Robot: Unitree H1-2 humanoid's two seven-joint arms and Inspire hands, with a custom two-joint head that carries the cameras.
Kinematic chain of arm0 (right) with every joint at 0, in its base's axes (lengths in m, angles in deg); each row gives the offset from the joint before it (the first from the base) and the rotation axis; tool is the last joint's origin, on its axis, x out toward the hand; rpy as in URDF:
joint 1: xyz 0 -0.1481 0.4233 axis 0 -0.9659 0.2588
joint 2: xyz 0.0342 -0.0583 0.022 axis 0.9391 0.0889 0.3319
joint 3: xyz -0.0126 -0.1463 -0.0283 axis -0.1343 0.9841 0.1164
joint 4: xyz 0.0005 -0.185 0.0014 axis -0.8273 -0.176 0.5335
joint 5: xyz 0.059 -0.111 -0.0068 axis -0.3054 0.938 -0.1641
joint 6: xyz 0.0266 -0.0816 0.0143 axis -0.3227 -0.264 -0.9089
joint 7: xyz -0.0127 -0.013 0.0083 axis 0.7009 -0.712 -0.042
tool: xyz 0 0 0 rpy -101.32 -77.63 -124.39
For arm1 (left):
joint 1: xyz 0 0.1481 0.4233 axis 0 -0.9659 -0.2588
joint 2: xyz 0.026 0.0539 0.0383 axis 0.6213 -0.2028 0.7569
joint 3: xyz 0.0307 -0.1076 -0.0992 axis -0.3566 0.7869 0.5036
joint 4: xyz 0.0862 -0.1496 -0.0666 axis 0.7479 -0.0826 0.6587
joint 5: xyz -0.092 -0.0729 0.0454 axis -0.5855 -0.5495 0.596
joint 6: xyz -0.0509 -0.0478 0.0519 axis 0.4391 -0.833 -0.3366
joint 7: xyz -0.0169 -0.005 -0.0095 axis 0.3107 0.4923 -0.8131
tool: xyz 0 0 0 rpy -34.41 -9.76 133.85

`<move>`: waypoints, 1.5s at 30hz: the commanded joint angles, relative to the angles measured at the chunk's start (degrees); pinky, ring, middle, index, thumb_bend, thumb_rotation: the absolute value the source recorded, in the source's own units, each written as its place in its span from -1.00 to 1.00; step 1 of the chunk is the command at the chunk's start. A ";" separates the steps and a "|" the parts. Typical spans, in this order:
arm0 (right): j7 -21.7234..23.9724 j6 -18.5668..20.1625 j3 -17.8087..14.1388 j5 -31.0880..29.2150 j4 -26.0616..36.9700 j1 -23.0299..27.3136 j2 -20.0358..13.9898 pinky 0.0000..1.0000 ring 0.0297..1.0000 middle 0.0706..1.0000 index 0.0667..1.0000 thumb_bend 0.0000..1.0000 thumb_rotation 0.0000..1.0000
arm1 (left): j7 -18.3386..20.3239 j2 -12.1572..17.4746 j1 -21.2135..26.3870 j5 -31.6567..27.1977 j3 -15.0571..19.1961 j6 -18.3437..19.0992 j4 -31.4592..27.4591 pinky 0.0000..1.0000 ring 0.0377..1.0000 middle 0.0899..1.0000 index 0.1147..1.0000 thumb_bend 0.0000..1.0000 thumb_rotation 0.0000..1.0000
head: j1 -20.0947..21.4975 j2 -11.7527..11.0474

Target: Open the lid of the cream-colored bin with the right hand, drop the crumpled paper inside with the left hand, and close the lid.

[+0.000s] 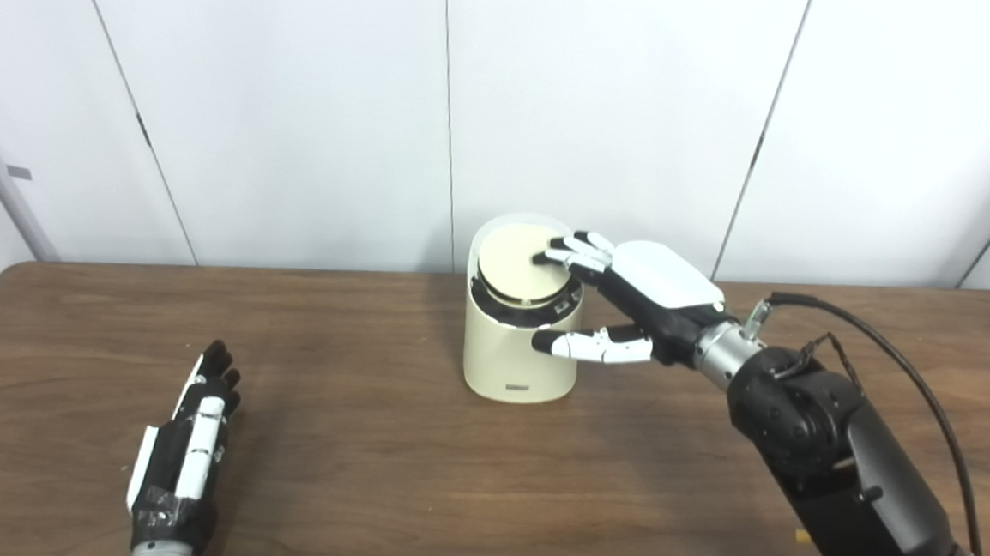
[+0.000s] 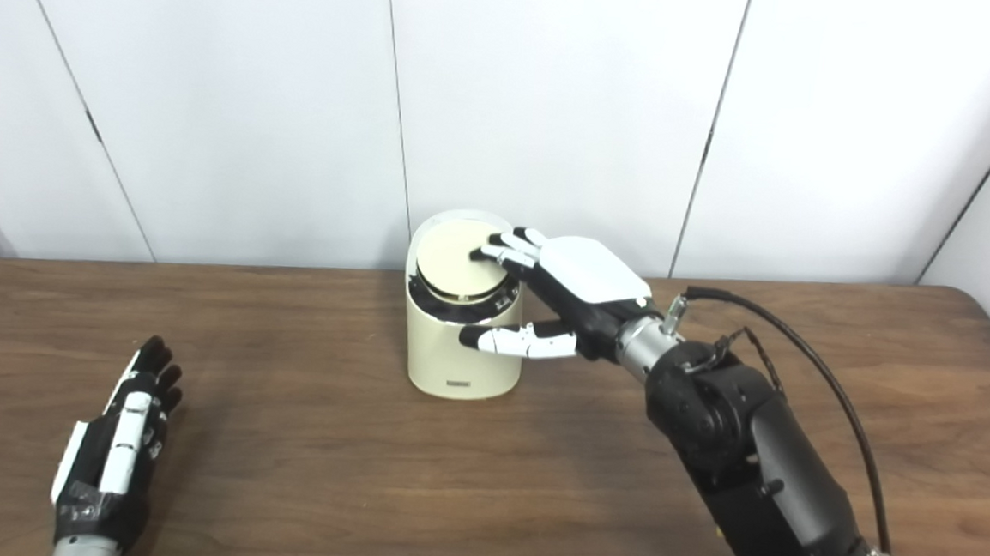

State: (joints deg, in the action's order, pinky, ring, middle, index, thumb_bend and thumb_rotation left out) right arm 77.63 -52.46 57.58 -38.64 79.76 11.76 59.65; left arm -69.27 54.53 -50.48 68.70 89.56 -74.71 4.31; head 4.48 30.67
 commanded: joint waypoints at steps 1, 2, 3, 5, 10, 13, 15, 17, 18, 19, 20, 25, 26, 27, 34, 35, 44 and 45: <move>0.23 -1.51 0.14 0.51 1.96 1.08 -0.65 0.86 1.00 0.89 0.73 0.11 0.80 | 0.09 -0.96 -0.61 -0.63 -0.48 -0.13 0.51 1.00 0.98 0.99 1.00 -0.03 0.57 | 0.12 0.16; 0.30 -1.52 0.23 0.65 2.08 0.90 -0.59 0.87 1.00 0.90 0.73 0.11 0.81 | 0.11 -0.93 -0.64 -0.54 -0.50 -0.27 0.50 1.00 0.98 0.99 1.00 -0.03 0.57 | 0.12 0.38; 0.48 -1.36 0.33 0.80 2.26 0.74 -0.51 0.88 1.00 0.90 0.73 0.11 0.81 | 0.14 -0.86 -0.64 -0.38 -0.55 -0.41 0.56 1.00 0.98 0.99 1.00 -0.02 0.57 | 0.10 0.46; 0.73 -1.17 0.49 0.92 2.50 0.46 -0.39 0.89 1.00 0.91 0.73 0.10 0.78 | 0.23 -0.78 -0.63 -0.33 -0.61 -0.45 0.56 1.00 0.97 0.99 1.00 -0.01 0.57 | 0.07 0.54; 0.60 -1.81 1.01 1.07 2.65 -0.12 -0.44 0.86 1.00 0.92 0.75 0.11 0.81 | 0.34 -0.82 -0.54 -0.73 -0.56 -0.12 0.44 1.00 0.98 0.99 1.00 -0.02 0.54 | 0.13 0.84; 0.59 -2.02 1.54 1.92 2.74 -0.24 -0.50 0.89 1.00 0.92 0.74 0.12 0.81 | 0.21 -0.88 -0.47 -0.59 -0.59 0.17 0.32 1.00 0.98 0.99 1.00 -0.01 0.53 | 0.04 1.12; 0.68 -2.17 1.83 2.44 2.92 -0.36 -0.62 0.92 1.00 0.92 0.73 0.12 0.81 | 0.25 -0.90 -0.44 -0.61 -0.64 0.29 0.19 1.00 0.98 0.99 1.00 0.01 0.53 | -0.01 1.20; 0.63 -2.42 1.92 2.58 2.97 -0.63 -0.68 0.98 1.00 0.91 0.71 0.11 0.81 | 0.14 -0.95 -0.39 -0.57 -0.61 0.46 0.08 1.00 0.98 0.99 1.00 0.01 0.54 | -0.08 1.32; 0.58 -2.57 1.90 2.59 2.97 -0.78 -0.70 0.99 1.00 0.91 0.70 0.12 0.82 | 0.18 -0.92 -0.39 -0.56 -0.60 0.45 0.06 1.00 0.98 0.99 1.00 0.01 0.54 | -0.15 1.48; 0.39 -2.81 1.84 2.56 2.84 -0.98 -0.69 1.00 1.00 0.91 0.70 0.12 0.82 | 0.20 -0.90 -0.37 -0.57 -0.56 0.34 0.13 1.00 0.98 0.99 1.00 0.00 0.55 | -0.15 1.48; 0.26 -2.97 1.78 2.57 2.73 -1.15 -0.65 0.99 1.00 0.91 0.69 0.13 0.83 | 0.20 -0.88 -0.37 -0.56 -0.55 0.34 0.11 1.00 0.98 0.99 1.00 -0.01 0.55 | -0.17 1.52; 0.44 -3.13 1.75 2.84 2.29 -1.24 -0.48 0.94 1.00 0.89 0.68 0.14 0.85 | 0.36 -0.81 -0.55 -0.64 -0.57 0.34 -0.32 1.00 0.98 0.99 1.00 0.00 0.56 | -0.09 1.85; 0.73 -2.91 1.81 2.93 2.21 -1.13 -0.47 0.94 1.00 0.89 0.68 0.14 0.85 | 0.41 -0.76 -0.60 -0.62 -0.61 0.40 -0.43 1.00 0.99 1.00 1.00 0.01 0.56 | -0.07 2.02; 0.89 -2.79 1.84 2.96 2.09 -1.07 -0.47 0.93 1.00 0.90 0.68 0.15 0.87 | 0.46 -0.76 -0.65 -0.72 -0.59 0.45 -0.55 1.00 1.00 1.00 1.00 0.03 0.57 | -0.05 2.12; 3.17 -1.24 1.87 2.72 1.04 -0.54 -0.68 0.83 1.00 0.84 0.69 0.16 0.97 | 0.67 -1.07 -0.69 -1.66 -0.31 -0.33 -0.50 1.00 0.98 1.00 1.00 0.07 0.52 | -0.60 2.48; 3.80 -0.75 1.92 2.81 1.00 -0.51 -0.77 0.83 1.00 0.83 0.69 0.17 0.99 | 0.65 -1.07 -0.66 -1.63 -0.31 -0.36 -0.44 1.00 0.99 1.00 1.00 0.07 0.52 | -0.69 2.47; 6.86 1.74 2.83 4.73 0.25 -0.29 -1.46 0.92 1.00 0.82 0.70 0.25 1.00 | 0.12 -1.56 -0.44 -1.42 0.01 -1.16 -0.28 1.00 0.98 0.99 0.97 0.11 0.55 | -1.14 2.43; 7.12 2.04 2.93 4.97 0.23 -0.26 -1.45 0.94 1.00 0.82 0.69 0.24 1.00 | 0.13 -1.62 -0.45 -1.49 0.04 -1.21 -0.27 1.00 0.98 0.98 0.96 0.10 0.56 | -1.21 2.39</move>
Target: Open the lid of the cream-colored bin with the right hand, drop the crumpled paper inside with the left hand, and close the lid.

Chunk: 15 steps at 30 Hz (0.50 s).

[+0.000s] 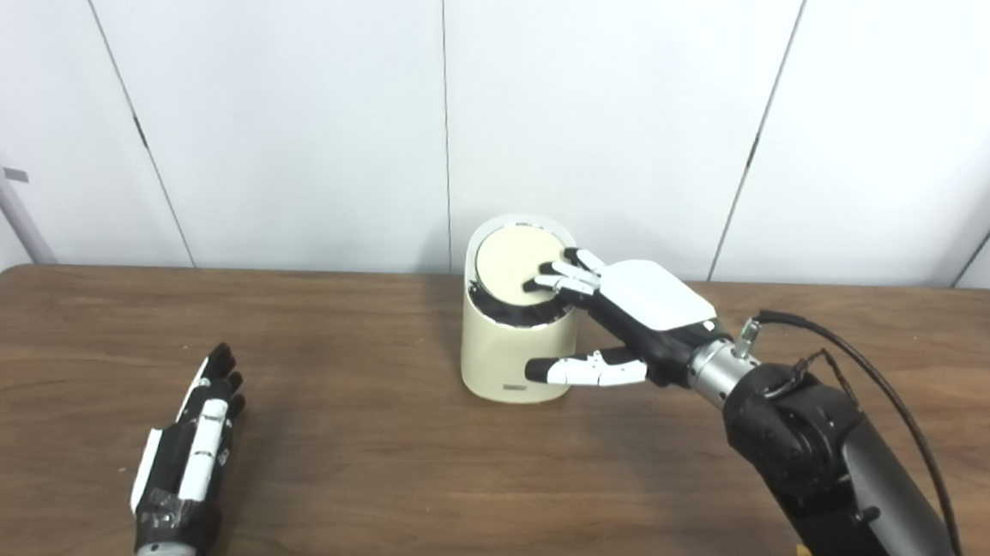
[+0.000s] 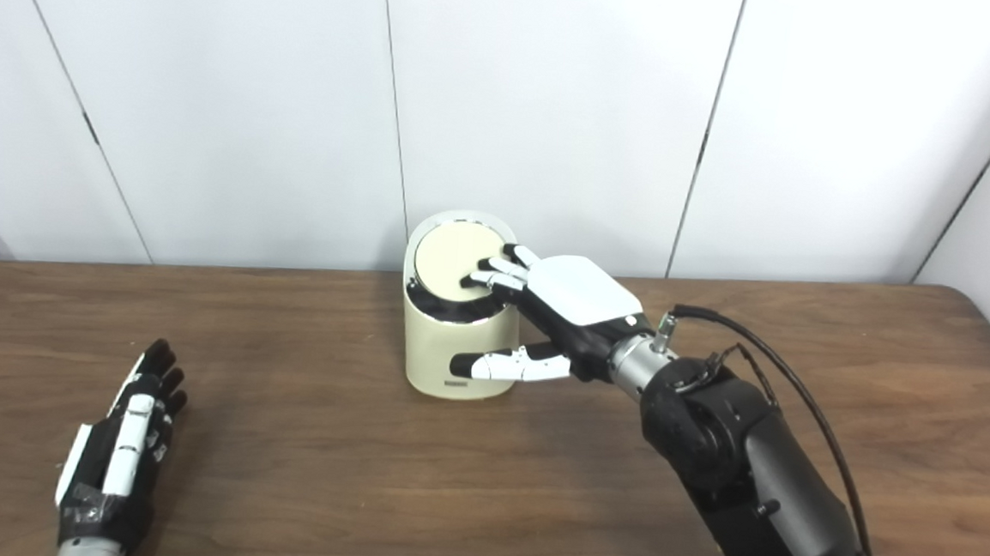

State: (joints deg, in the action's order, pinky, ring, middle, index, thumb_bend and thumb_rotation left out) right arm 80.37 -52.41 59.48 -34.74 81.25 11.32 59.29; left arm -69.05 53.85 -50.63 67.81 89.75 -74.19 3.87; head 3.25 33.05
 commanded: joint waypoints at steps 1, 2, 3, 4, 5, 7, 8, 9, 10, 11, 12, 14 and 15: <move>4.42 2.10 1.08 1.23 -1.30 0.17 -1.07 0.95 1.00 0.83 0.68 0.23 1.00 | 0.03 -0.92 -0.32 -0.69 -0.16 -1.80 0.20 1.00 0.99 0.99 0.98 0.08 0.57 | 0.02 0.01; 4.34 2.08 1.11 1.31 -1.40 0.17 -1.08 0.95 1.00 0.83 0.68 0.23 1.00 | 0.15 -0.90 -0.34 -0.76 -0.18 -1.86 0.24 1.00 0.99 0.99 0.98 0.08 0.58 | -0.03 -0.08; 4.10 1.88 1.09 1.33 -1.51 0.16 -1.10 0.95 1.00 0.83 0.68 0.22 1.00 | 0.19 -0.90 -0.37 -0.80 -0.18 -1.81 0.21 1.00 1.00 1.00 0.98 0.08 0.58 | -0.04 -0.10; 3.93 1.72 1.06 1.33 -1.59 0.15 -1.10 0.94 1.00 0.83 0.68 0.22 1.00 | 0.20 -0.91 -0.39 -0.81 -0.19 -1.78 0.19 1.00 1.00 1.00 0.98 0.09 0.58 | -0.04 -0.10; 3.47 1.53 0.82 1.18 -1.58 0.08 -1.02 0.94 1.00 0.84 0.69 0.22 1.00 | 0.12 -0.93 -0.42 -0.72 -0.18 -1.72 0.14 1.00 1.00 1.00 0.98 0.10 0.58 | -0.05 -0.10; 2.75 1.28 0.29 0.74 -1.36 -0.06 -0.88 0.90 1.00 0.87 0.70 0.21 1.00 | -0.07 -1.01 -0.45 -0.59 -0.19 -1.57 0.00 1.00 0.99 0.99 0.98 0.10 0.57 | -0.03 -0.18; 2.12 1.09 -0.05 0.71 -1.04 -0.19 -0.80 0.89 1.00 0.89 0.71 0.21 1.00 | 0.03 -0.95 -0.46 -0.60 -0.24 -1.52 0.00 1.00 0.99 0.99 0.97 0.10 0.57 | -0.03 -0.18; 1.48 0.84 -0.32 0.73 -0.75 -0.32 -0.75 0.87 1.00 0.90 0.71 0.21 1.00 | 0.13 -0.90 -0.46 -0.61 -0.29 -1.59 0.08 1.00 0.99 1.00 0.98 0.09 0.57 | 0.01 -0.20; 1.05 0.66 -0.49 0.77 -0.58 -0.41 -0.73 0.86 1.00 0.90 0.70 0.20 1.00 | 0.20 -0.87 -0.46 -0.62 -0.31 -1.66 0.16 1.00 1.00 1.00 0.99 0.09 0.57 | 0.01 -0.20; 0.29 0.46 -0.74 1.01 -0.16 -0.54 -0.67 0.86 1.00 0.90 0.70 0.20 1.00 | 0.26 -0.76 -0.49 -0.37 -0.41 -1.83 0.32 1.00 1.00 1.00 0.99 0.09 0.57 | -0.01 -0.22; -0.48 0.20 -0.96 1.27 0.19 -0.67 -0.62 0.90 1.00 0.92 0.72 0.20 1.00 | 0.30 -0.68 -0.52 -0.16 -0.50 -1.92 0.42 1.00 1.00 1.00 1.00 0.08 0.59 | -0.05 -0.21; -2.04 -0.28 -1.62 1.26 0.92 -1.02 -0.42 0.91 1.00 0.93 0.73 0.20 1.00 | 0.24 -0.50 -0.58 0.40 -0.70 -1.75 0.45 1.00 1.00 1.00 1.00 0.07 0.60 | -0.01 -0.16; -3.30 -0.60 -2.22 0.96 1.42 -1.37 -0.17 0.92 1.00 0.93 0.74 0.20 1.00 | 0.15 -0.39 -0.58 0.87 -0.84 -1.80 0.53 1.00 1.00 1.00 1.00 0.05 0.62 | -0.01 -0.16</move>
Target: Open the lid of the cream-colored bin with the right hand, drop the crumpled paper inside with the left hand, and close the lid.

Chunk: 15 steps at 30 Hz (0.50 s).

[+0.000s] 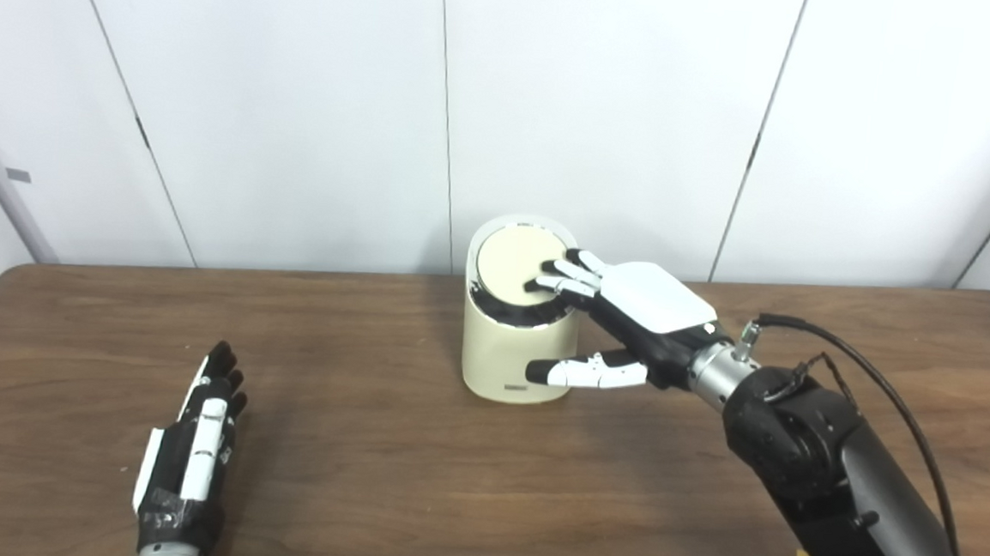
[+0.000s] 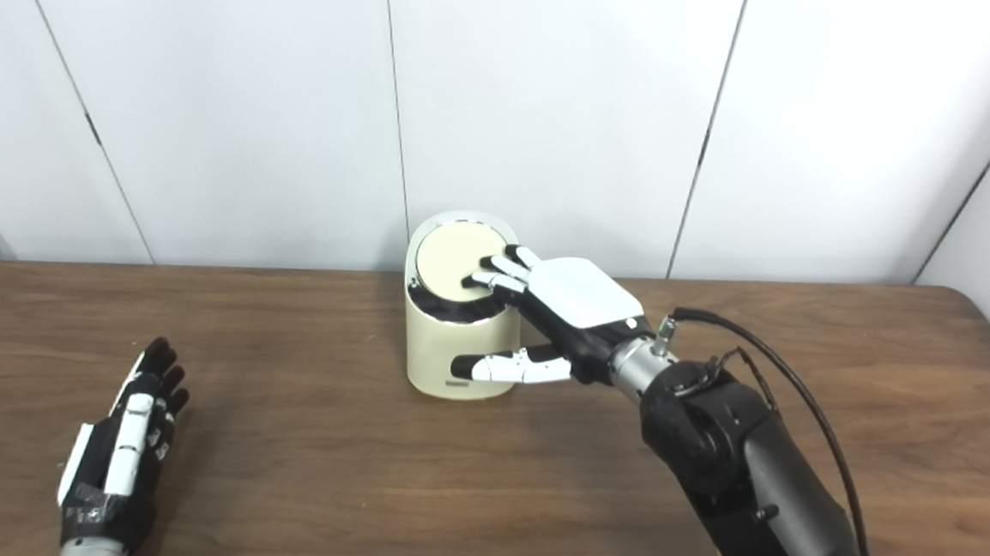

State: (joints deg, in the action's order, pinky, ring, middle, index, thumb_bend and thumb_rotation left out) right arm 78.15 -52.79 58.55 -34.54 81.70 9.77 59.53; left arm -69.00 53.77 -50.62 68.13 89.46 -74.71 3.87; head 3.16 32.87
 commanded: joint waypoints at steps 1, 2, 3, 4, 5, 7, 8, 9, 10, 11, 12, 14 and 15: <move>-1.94 -0.43 -1.71 0.55 1.30 -0.06 -0.21 0.92 1.00 0.94 0.75 0.20 1.00 | 0.04 -0.21 -0.58 0.86 -0.63 -1.34 0.59 1.00 1.00 1.00 1.00 0.04 0.63 | 0.06 0.03; -2.70 -0.59 -2.03 0.62 1.72 -0.29 -0.02 0.92 1.00 0.95 0.75 0.20 1.00 | -0.07 -0.12 -0.56 1.24 -0.71 -1.46 0.68 1.00 1.00 1.00 1.00 0.03 0.63 | 0.06 0.05; -3.34 -0.79 -2.26 0.88 2.15 -0.53 0.12 0.93 1.00 0.96 0.77 0.20 1.00 | -0.20 -0.12 -0.55 1.40 -0.72 -1.47 0.70 1.00 1.00 1.00 1.00 0.02 0.63 | 0.06 0.05; -3.78 -0.90 -2.48 1.14 2.59 -0.75 0.25 0.94 1.00 0.97 0.77 0.19 1.00 | -0.30 -0.14 -0.54 1.49 -0.72 -1.43 0.68 1.00 1.00 1.00 1.00 0.02 0.62 | 0.06 0.05; -4.19 -0.86 -2.77 1.42 3.15 -1.03 0.42 0.94 1.00 0.98 0.77 0.18 1.00 | -0.40 -0.18 -0.52 1.54 -0.70 -1.40 0.69 1.00 1.00 1.00 1.00 0.02 0.61 | 0.06 0.05; -4.68 -0.57 -3.36 1.88 4.08 -1.52 0.84 0.98 1.00 1.00 0.78 0.15 1.00 | -0.36 -0.14 -0.46 1.34 -0.60 -1.52 0.91 1.00 1.00 1.00 1.00 -0.01 0.59 | 0.08 -0.06; -4.90 -0.56 -3.78 1.89 4.43 -1.80 0.98 0.99 1.00 1.00 0.78 0.15 1.00 | -0.27 -0.10 -0.45 1.21 -0.59 -1.64 1.02 1.00 1.00 1.00 1.00 -0.02 0.59 | 0.08 -0.06; -5.10 -0.66 -4.23 1.81 4.68 -2.05 1.06 1.00 1.00 1.00 0.79 0.14 1.00 | -0.23 -0.11 -0.46 1.10 -0.58 -1.62 1.01 1.00 1.00 1.00 1.00 -0.04 0.60 | 0.08 -0.06; -5.28 -0.76 -4.58 1.83 4.80 -2.24 1.16 1.00 1.00 1.00 0.79 0.14 1.00 | -0.21 -0.09 -0.44 0.98 -0.54 -1.58 1.05 1.00 1.00 1.00 1.00 -0.05 0.61 | 0.14 -0.13; -5.55 -0.90 -5.05 1.77 4.96 -2.47 1.23 1.00 1.00 1.00 0.79 0.14 1.00 | -0.16 -0.05 -0.43 0.92 -0.52 -1.59 1.12 1.00 1.00 1.00 1.00 -0.05 0.61 | 0.14 -0.13; -5.76 -1.03 -5.41 1.77 5.09 -2.65 1.32 1.00 1.00 1.00 0.79 0.13 1.00 | -0.12 0.02 -0.41 0.91 -0.50 -1.63 1.24 1.00 1.00 1.00 1.00 -0.04 0.61 | 0.18 -0.12; -6.06 -1.18 -6.00 2.03 5.40 -3.02 1.35 1.00 1.00 1.00 0.79 0.13 1.00 | -0.04 0.10 -0.41 0.78 -0.46 -1.57 1.32 1.00 1.00 1.00 1.00 -0.03 0.62 | 0.35 -0.15; -6.32 -1.26 -6.31 2.28 5.53 -3.24 1.31 1.00 1.00 1.00 0.79 0.13 1.00 | -0.03 0.08 -0.42 0.65 -0.41 -1.50 1.31 1.00 1.00 1.00 1.00 -0.02 0.62 | 0.36 -0.13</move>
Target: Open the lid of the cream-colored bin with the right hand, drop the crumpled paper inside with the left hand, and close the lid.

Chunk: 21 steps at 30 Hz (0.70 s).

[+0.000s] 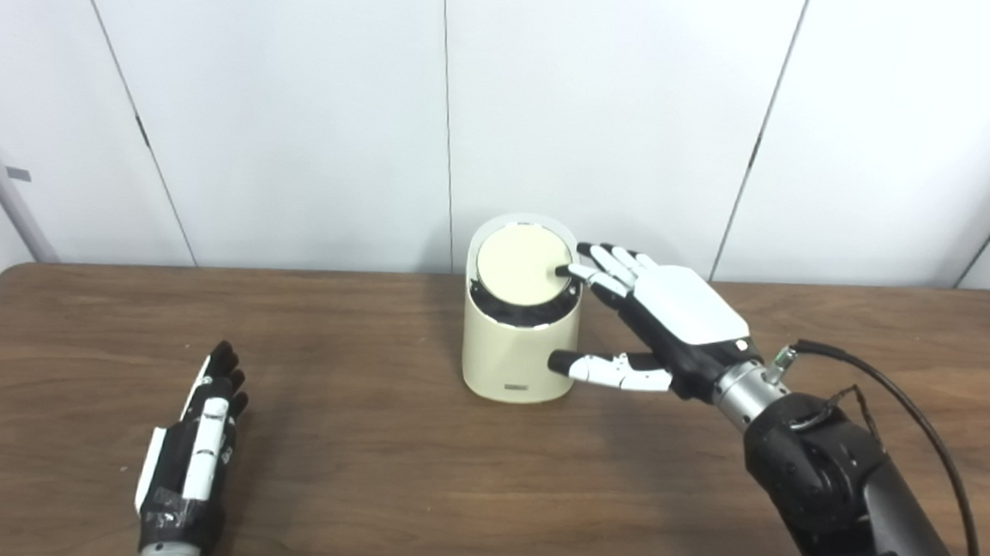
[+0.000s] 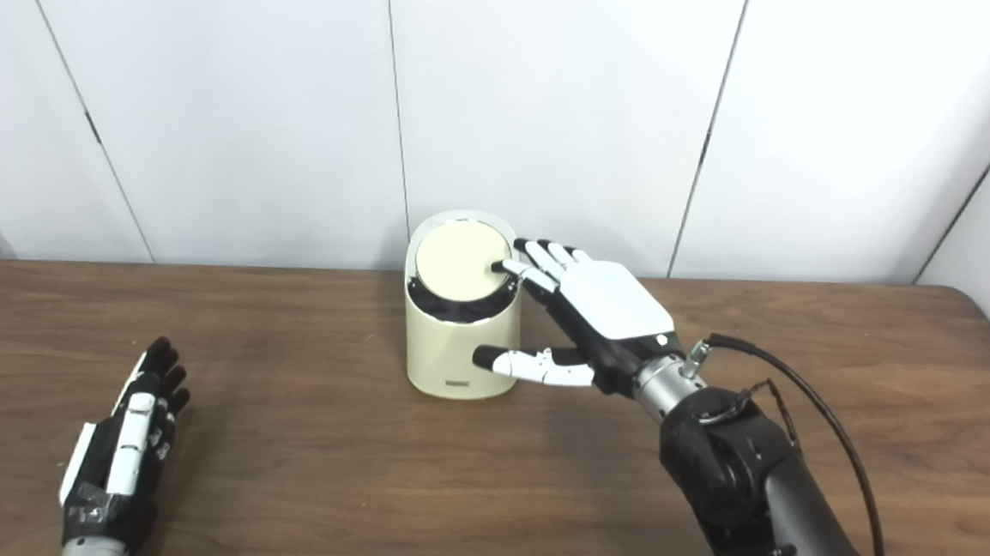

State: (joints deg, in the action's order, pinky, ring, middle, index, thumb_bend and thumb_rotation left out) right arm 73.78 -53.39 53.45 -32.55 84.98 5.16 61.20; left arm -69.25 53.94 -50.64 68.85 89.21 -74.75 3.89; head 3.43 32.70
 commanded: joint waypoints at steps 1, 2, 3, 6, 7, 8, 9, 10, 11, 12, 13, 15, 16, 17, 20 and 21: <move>-2.25 -0.68 -1.54 0.51 2.39 1.11 -0.37 1.00 1.00 1.00 0.78 0.13 1.00 | 0.21 -0.12 -0.42 -0.18 -0.12 -1.35 1.25 1.00 1.00 1.00 1.00 -0.01 0.62 | 0.10 0.07; -2.56 -0.64 -1.89 0.68 2.57 0.82 -0.37 1.00 1.00 1.00 0.77 0.13 1.00 | 0.20 -0.09 -0.46 -0.15 -0.13 -1.23 1.15 1.00 1.00 1.00 1.00 -0.01 0.61 | 0.23 0.13; -2.76 -0.55 -2.22 0.75 2.77 0.54 -0.34 1.00 1.00 1.00 0.77 0.12 1.00 | 0.18 -0.04 -0.50 -0.06 -0.15 -1.12 1.06 1.00 1.00 1.00 1.00 0.00 0.61 | 0.31 0.13; -3.20 0.00 -4.11 -0.43 3.49 -0.91 -0.09 0.91 1.00 1.00 0.76 0.10 1.00 | 0.19 0.07 -0.54 0.06 -0.15 -1.15 1.23 1.00 1.00 1.00 1.00 0.01 0.62 | 0.36 0.22; -3.44 0.06 -4.78 -0.92 3.66 -1.43 0.01 0.83 1.00 1.00 0.76 0.09 1.00 | 0.24 0.10 -0.52 0.03 -0.13 -1.32 1.44 1.00 1.00 1.00 1.00 0.03 0.62 | 0.36 0.22; -3.59 0.13 -5.38 -1.26 3.83 -1.94 0.09 0.80 1.00 1.00 0.76 0.09 1.00 | 0.33 0.17 -0.49 -0.07 -0.10 -1.39 1.60 1.00 1.00 1.00 1.00 0.04 0.61 | 0.51 0.26; -3.69 0.27 -6.04 -1.74 4.04 -2.51 0.17 0.77 1.00 1.00 0.77 0.09 1.00 | 0.39 0.20 -0.46 -0.24 -0.05 -1.40 1.70 1.00 1.00 1.00 1.00 0.05 0.61 | 0.57 0.28; -3.70 0.35 -6.48 -2.04 4.18 -2.87 0.25 0.74 1.00 0.99 0.78 0.08 1.00 | 0.44 0.22 -0.44 -0.37 -0.01 -1.39 1.74 1.00 1.00 1.00 1.00 0.06 0.60 | 0.53 0.32; -4.00 0.46 -7.28 -2.76 4.27 -3.62 0.38 0.74 1.00 0.99 0.79 0.08 1.00 | 0.42 0.22 -0.45 -0.36 0.02 -1.31 1.67 1.00 1.00 1.00 1.00 0.06 0.59 | 0.62 0.37; -4.33 0.61 -8.03 -3.61 4.32 -4.36 0.56 0.73 1.00 0.97 0.80 0.07 1.00 | 0.44 0.23 -0.46 -0.42 0.05 -1.21 1.57 1.00 1.00 1.00 1.00 0.06 0.59 | 0.69 0.40; -4.54 0.69 -8.52 -4.16 4.34 -4.83 0.71 0.75 1.00 0.94 0.81 0.05 1.00 | 0.45 0.24 -0.46 -0.46 0.07 -1.14 1.49 1.00 1.00 1.00 1.00 0.04 0.59 | 0.70 0.43; -4.61 1.48 -9.95 -6.72 4.19 -6.22 1.13 0.78 1.00 0.94 0.83 0.05 1.00 | 0.59 0.38 -0.45 -0.51 0.06 -0.97 1.37 1.00 1.00 1.00 1.00 0.00 0.60 | 0.87 0.54; -4.52 1.89 -10.38 -7.56 4.18 -6.62 1.28 0.79 1.00 0.94 0.85 0.06 1.00 | 0.66 0.45 -0.44 -0.54 0.07 -0.92 1.35 1.00 1.00 1.00 1.00 0.00 0.61 | 0.90 0.58; -4.26 2.96 -11.17 -8.80 4.21 -7.30 1.65 0.80 1.00 0.94 0.85 0.06 1.00 | 0.82 0.58 -0.47 -0.65 0.08 -0.77 1.35 1.00 1.00 1.00 1.00 0.00 0.61 | 1.01 0.66; -4.56 4.75 -12.87 -11.59 3.96 -8.90 2.51 0.82 1.00 0.97 0.90 0.10 1.00 | 1.08 0.74 -0.63 -0.96 0.12 -0.26 1.05 1.00 1.00 1.00 1.00 0.01 0.61 | 1.17 0.59; -5.13 4.60 -13.28 -12.33 3.63 -9.34 2.67 0.80 0.98 0.96 0.90 0.08 1.00 | 1.20 0.81 -0.69 -1.15 0.11 -0.08 0.89 1.00 1.00 1.00 1.00 -0.01 0.60 | 1.28 0.61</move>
State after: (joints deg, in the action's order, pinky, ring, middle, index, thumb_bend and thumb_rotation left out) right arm 70.68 -48.25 41.38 -43.53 87.07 -5.75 63.96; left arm -68.64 54.20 -50.68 68.16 89.30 -74.61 3.96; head 4.57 33.22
